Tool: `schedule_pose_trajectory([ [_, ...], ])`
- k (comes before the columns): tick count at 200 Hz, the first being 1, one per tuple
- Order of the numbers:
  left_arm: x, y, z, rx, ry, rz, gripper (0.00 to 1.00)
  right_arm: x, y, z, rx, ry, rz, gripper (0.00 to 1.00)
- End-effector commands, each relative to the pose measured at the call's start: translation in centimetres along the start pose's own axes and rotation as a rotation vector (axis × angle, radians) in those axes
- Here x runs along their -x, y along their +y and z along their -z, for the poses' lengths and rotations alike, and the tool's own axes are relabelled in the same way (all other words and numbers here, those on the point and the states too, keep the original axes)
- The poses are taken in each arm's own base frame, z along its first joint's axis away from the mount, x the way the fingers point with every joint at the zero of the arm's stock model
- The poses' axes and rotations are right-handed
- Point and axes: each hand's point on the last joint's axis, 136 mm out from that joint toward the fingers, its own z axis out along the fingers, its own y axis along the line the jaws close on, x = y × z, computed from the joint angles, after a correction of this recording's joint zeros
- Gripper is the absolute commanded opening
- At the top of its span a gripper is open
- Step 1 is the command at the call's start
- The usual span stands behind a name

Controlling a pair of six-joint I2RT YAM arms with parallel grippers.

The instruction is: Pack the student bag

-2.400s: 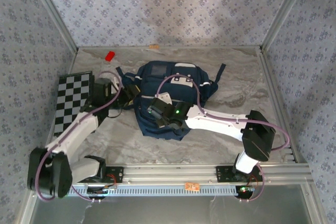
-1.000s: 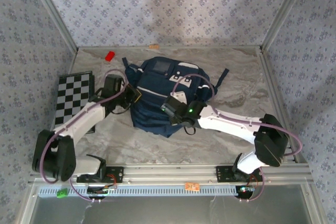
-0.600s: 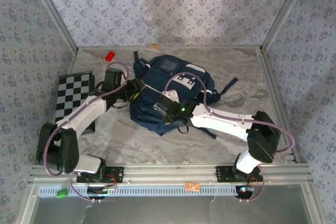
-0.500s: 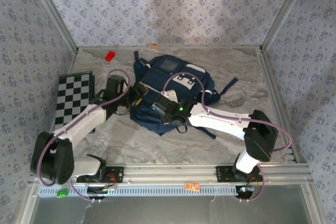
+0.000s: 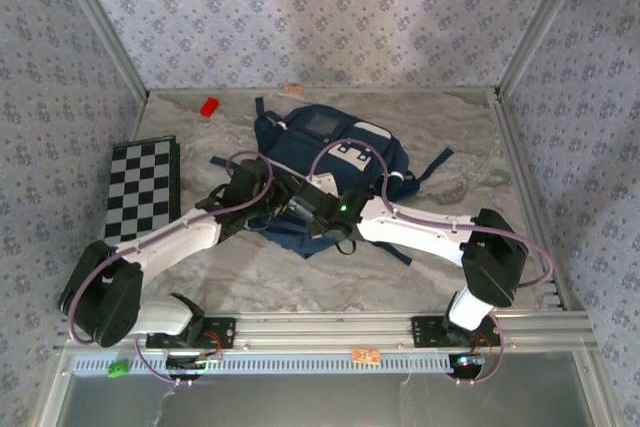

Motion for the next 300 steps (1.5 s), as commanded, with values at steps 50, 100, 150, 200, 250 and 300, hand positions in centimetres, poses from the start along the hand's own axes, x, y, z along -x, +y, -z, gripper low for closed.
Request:
schedule_pose_trajectory([
  [50,3.5,0.8,1.1,0.075,-0.096,-0.075,0.06,-0.7,-4.1,0.7,-0.054,0.018,0.027,0.0],
  [100,4.2,1.3,1.0,0.12,-0.052,-0.154,0.04,-0.5,-8.5,-1.7,-0.102,0.083,0.031,0.0],
  [150,3.8,0.6,1.7,0.106,-0.027,-0.239,0.29,2.7,-8.1,0.3,-0.067,-0.004,0.035,0.24],
  [200,6.8,4.1,7.6,0.314,-0.168,-0.435,0.99,3.9,-15.7,4.3,-0.215,-0.148,-0.091,0.99],
  [250,16.2,10.8,14.7,0.629,-0.577,-0.414,1.0,2.1,-30.2,6.5,-0.537,-0.371,-0.366,1.0],
  [300,22.4,12.8,14.3,0.79,-0.795,-0.659,1.0,-1.3,-38.6,3.2,-0.613,-0.536,-0.483,1.0],
])
